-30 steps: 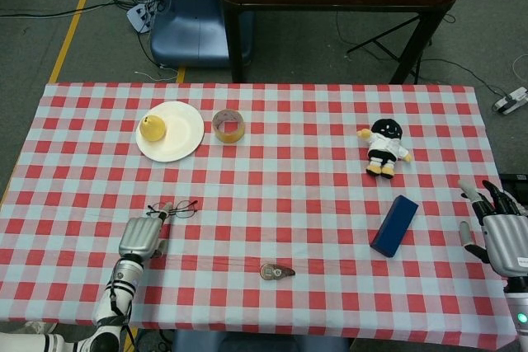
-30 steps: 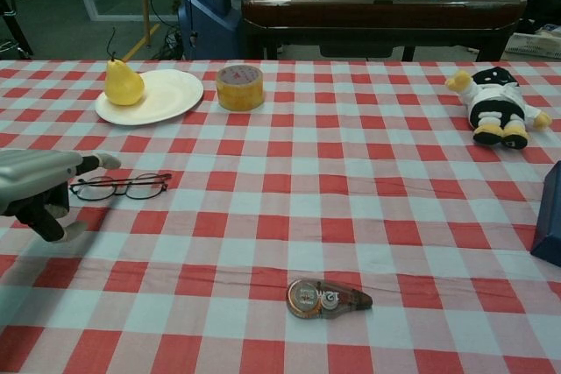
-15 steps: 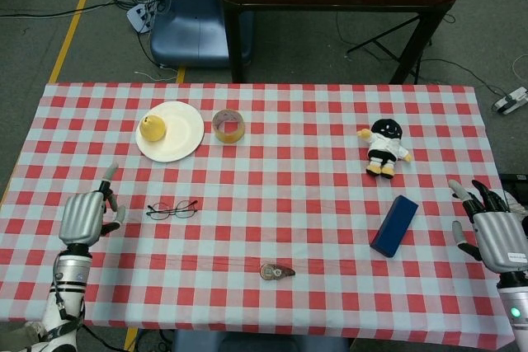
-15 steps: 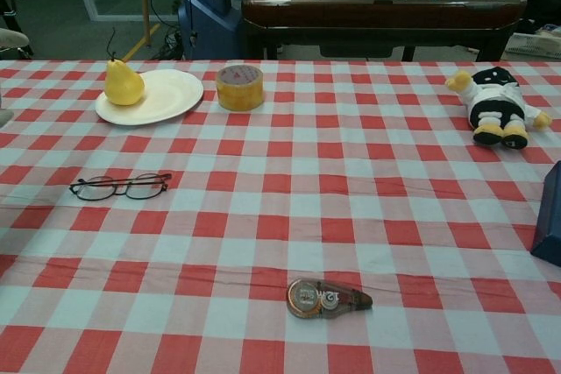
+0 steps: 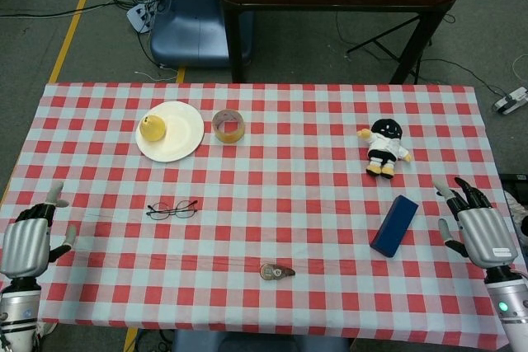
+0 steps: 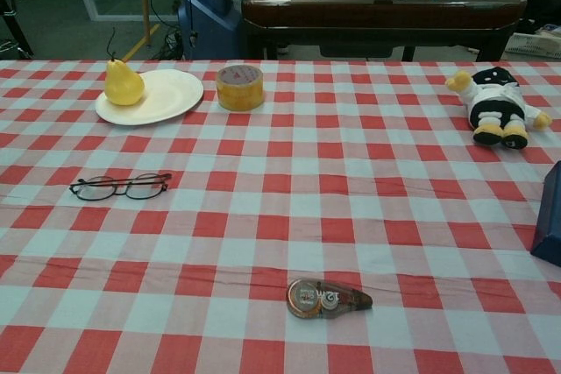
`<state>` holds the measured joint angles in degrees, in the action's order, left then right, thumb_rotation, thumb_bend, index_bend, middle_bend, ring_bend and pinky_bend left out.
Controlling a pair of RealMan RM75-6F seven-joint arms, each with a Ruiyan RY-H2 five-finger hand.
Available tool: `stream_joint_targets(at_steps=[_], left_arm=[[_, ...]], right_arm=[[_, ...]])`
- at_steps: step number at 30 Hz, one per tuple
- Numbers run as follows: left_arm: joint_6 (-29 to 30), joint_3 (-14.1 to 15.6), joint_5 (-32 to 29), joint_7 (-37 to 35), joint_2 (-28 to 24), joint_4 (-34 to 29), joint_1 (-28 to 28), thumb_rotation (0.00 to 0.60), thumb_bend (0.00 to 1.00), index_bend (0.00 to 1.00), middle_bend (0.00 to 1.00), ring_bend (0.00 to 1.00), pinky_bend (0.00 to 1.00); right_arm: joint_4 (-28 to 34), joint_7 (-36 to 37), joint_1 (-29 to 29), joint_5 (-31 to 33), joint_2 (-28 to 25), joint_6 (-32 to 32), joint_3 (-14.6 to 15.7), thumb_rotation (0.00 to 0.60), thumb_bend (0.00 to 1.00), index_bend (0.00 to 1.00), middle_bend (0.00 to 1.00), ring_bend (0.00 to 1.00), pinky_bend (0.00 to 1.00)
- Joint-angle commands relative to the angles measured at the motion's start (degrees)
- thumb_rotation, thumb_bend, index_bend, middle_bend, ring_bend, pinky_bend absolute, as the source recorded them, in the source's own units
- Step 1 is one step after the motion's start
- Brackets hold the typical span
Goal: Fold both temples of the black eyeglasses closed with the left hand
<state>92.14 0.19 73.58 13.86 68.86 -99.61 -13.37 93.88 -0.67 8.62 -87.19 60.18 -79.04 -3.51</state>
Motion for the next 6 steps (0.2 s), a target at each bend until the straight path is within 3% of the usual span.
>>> stream_joint_targets(at_steps=[1, 6], left_arm=[[0.3, 1.3, 0.3, 2.0, -1.0, -1.6, 1.7, 0.600, 0.43, 0.07, 0.32, 0.30, 0.31], [-0.1, 1.3, 0.3, 2.4, -0.8, -1.9, 3.2, 0.600, 0.43, 0.07, 0.31, 0.29, 0.31]], right_arm=[[-0.2, -0.1, 0.1, -0.1, 0.3, -0.1, 0.1, 0.600, 0.49, 0.08, 0.26, 0.07, 0.15], [-0.6, -0.1, 0.4, 0.1, 0.6, 0.4, 0.2, 0.600, 0.49, 0.08, 0.26, 0.07, 0.15]])
